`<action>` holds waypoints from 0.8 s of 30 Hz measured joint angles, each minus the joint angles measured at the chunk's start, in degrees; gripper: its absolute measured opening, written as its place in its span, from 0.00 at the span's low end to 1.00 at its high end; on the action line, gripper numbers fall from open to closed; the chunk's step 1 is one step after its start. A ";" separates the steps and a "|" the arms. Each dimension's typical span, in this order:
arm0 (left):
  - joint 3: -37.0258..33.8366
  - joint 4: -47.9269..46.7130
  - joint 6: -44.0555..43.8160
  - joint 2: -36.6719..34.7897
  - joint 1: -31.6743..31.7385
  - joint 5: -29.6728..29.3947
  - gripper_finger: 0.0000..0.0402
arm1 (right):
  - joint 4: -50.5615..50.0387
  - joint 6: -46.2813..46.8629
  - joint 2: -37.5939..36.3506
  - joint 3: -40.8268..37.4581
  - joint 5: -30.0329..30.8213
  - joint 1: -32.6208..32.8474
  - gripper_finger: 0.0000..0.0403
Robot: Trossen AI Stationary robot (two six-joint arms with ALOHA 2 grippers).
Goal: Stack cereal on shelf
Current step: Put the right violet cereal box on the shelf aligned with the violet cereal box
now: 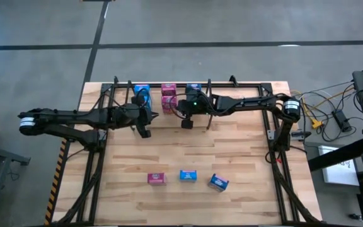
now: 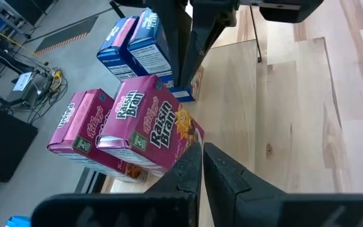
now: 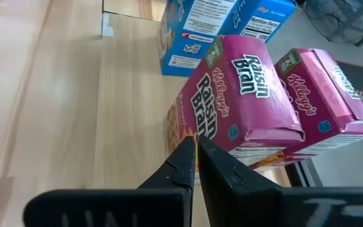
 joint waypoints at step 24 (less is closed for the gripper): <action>0.00 0.04 -0.32 0.00 0.00 0.00 0.00 | 5.29 -4.19 3.77 0.04 3.91 -0.54 0.02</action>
